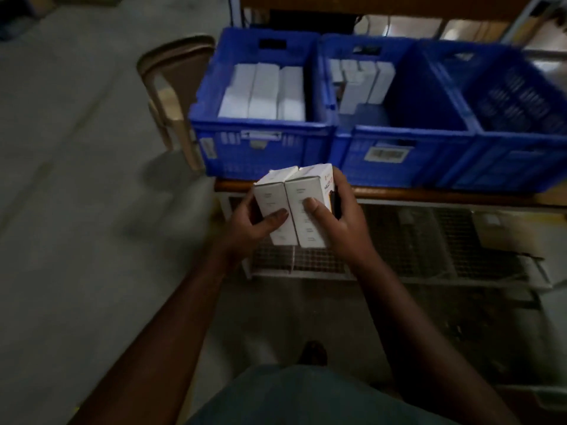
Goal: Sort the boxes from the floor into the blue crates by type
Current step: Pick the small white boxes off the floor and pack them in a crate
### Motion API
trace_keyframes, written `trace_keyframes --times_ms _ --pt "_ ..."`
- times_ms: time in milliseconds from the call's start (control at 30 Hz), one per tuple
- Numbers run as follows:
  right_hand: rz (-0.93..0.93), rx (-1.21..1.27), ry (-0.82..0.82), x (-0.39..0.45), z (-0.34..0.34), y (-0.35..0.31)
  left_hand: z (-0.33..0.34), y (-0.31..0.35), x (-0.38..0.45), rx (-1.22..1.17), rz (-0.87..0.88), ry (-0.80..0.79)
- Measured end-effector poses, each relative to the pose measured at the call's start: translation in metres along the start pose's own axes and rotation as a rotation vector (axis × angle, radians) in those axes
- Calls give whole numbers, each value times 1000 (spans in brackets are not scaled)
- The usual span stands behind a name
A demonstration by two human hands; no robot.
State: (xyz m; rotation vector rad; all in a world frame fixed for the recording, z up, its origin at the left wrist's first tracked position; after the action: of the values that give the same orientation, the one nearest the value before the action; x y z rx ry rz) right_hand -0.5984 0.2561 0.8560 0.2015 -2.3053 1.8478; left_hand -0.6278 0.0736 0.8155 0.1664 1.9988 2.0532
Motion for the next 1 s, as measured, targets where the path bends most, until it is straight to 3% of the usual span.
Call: trace_keyframes --times_ms 133,367,500,567,800,1000 --pt "-44 -20 -78 30 -71 -6 57 35 49 78 127 -50" --pt "-163 -159 -70 101 -156 -15 114 118 128 278 332 -110" --pt "-175 -551 112 163 -208 -3 140 149 188 330 417 -122" --pt "-176 -715 127 191 -230 -4 147 159 221 355 446 -139" --pt "-127 -764 35 289 -262 7 153 168 354 596 381 -248" --pt "109 -877 -27 362 -278 59 175 155 449 886 410 -214"
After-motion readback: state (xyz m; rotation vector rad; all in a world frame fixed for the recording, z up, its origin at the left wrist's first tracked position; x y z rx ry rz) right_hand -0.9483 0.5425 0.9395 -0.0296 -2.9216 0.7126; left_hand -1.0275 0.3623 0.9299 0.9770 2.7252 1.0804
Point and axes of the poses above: each hand's wrist, its own x-axis towards the middle knuckle, its own z-axis out of the palm, y = z × x, the point moved 5 cm from there along x, towards the middle knuckle, and after that the axes turned 2 degrees about -x, right-handed, at the moved point
